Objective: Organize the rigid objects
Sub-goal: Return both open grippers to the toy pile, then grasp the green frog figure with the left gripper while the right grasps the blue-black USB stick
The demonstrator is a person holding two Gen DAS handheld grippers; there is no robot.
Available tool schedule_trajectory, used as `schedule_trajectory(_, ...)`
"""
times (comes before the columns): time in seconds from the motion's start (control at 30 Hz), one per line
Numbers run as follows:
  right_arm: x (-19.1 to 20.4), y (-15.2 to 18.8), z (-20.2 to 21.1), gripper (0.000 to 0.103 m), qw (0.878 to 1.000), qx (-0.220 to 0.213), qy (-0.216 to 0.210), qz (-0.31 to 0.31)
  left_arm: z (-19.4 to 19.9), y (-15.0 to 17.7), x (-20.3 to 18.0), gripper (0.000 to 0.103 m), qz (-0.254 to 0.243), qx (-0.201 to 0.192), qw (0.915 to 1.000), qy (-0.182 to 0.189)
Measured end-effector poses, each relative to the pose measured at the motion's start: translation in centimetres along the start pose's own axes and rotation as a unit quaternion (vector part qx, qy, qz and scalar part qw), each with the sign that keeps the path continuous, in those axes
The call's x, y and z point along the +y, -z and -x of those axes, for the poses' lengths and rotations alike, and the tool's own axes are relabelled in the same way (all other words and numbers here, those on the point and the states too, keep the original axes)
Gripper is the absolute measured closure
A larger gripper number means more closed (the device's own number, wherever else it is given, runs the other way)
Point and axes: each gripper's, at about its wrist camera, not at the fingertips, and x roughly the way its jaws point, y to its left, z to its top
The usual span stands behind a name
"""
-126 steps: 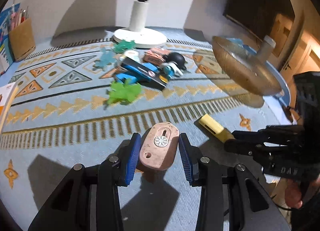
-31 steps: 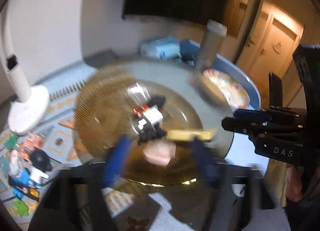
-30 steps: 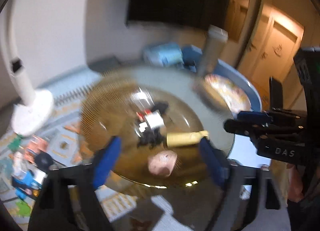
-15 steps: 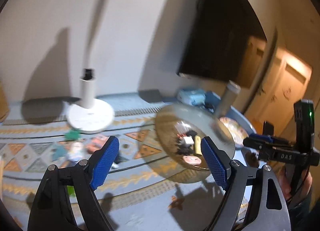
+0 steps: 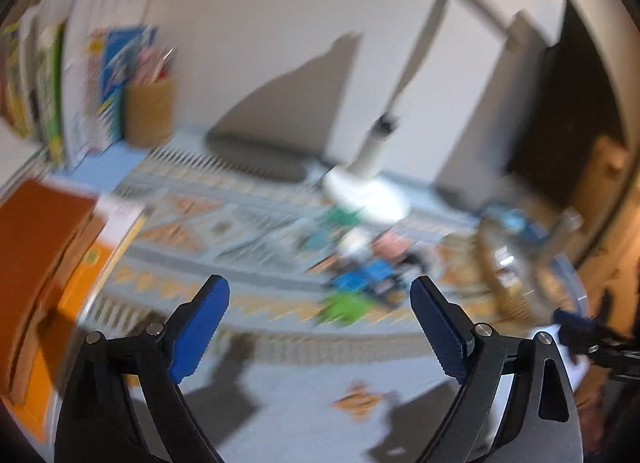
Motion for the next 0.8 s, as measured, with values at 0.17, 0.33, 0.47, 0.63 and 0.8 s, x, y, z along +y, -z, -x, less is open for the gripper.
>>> schedule_trajectory(0.17,0.1,2.6,-6.0,0.024,0.998,0.007,0.045,0.044,-3.4,3.0,1.4,0.012,-0.025,0.024,0.9986,-0.041)
schedule_trajectory(0.33,-2.1,4.4,-9.4,0.024,0.997,0.034,0.059,0.031,-3.2,3.1,1.5,0.009,-0.031,0.026,0.9988,-0.026)
schedule_trajectory(0.47,-2.1,4.1,-10.3,0.024,0.996,0.043,0.073,0.035,-4.2,3.3,2.0,0.009,-0.017,0.062,0.9978,-0.017)
schedule_trajectory(0.63,-1.3,4.3,-10.9,0.024,0.994,0.056,0.072,0.064,-4.0,3.4,2.0,0.009,-0.019,0.057,0.9981,-0.012)
schedule_trajectory(0.8,-1.2,4.5,-10.9,0.024,0.994,0.057,0.067,0.07,-3.8,3.4,2.2,0.009,-0.011,0.054,0.9984,-0.009)
